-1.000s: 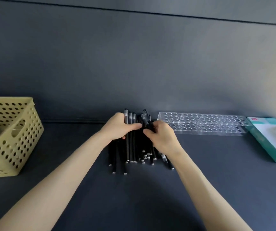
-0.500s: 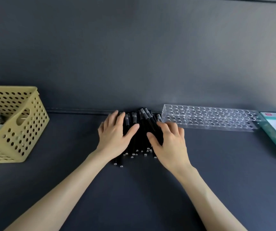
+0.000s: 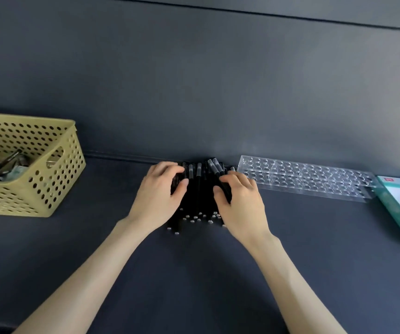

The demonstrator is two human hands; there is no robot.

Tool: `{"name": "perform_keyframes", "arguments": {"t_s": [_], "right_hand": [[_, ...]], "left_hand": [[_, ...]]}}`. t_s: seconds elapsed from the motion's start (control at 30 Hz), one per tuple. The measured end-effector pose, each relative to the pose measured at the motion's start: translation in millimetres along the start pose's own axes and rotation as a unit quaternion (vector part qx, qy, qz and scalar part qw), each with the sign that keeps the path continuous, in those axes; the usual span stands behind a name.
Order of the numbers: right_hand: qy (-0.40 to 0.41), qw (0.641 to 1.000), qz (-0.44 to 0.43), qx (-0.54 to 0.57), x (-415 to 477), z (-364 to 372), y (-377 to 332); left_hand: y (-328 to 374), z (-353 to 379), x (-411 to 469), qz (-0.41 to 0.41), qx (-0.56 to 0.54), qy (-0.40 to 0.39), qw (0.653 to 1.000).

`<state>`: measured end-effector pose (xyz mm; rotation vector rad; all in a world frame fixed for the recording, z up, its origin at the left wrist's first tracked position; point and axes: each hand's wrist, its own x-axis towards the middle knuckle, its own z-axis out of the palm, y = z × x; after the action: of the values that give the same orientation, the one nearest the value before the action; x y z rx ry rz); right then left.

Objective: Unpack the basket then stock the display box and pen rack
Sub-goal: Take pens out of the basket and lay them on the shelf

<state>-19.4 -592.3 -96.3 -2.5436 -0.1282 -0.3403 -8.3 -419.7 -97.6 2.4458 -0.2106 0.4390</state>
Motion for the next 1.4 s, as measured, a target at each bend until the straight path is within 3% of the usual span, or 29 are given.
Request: {"name": "perform_keyframes", "arguments": {"t_s": [0.27,0.4,0.67,1.0,1.17,1.4], "right_hand": [[0.037,0.993,-0.102,0.056,-9,-11,-81],[0.018,0.984,-0.16,0.079,-26,7,-139],[0.02,0.977,-0.182,0.11,-62,75,-249],[0.026,0.98,-0.181,0.078,-29,116,-329],[-0.027,0.98,-0.193,0.035,18,132,-342],[-0.184,0.963,-0.195,-0.004,81,149,-348]], "left_hand": [[-20,-96,-40,0.046,0.017,0.089,0.995],[-47,-147,-63,0.051,0.029,0.126,0.99],[-134,-242,-106,0.049,0.007,0.099,0.994],[-214,-299,-63,0.081,0.0,0.06,0.995],[-247,-305,-23,0.054,0.003,-0.004,0.999],[-286,-305,36,-0.005,0.044,-0.234,0.971]]}}
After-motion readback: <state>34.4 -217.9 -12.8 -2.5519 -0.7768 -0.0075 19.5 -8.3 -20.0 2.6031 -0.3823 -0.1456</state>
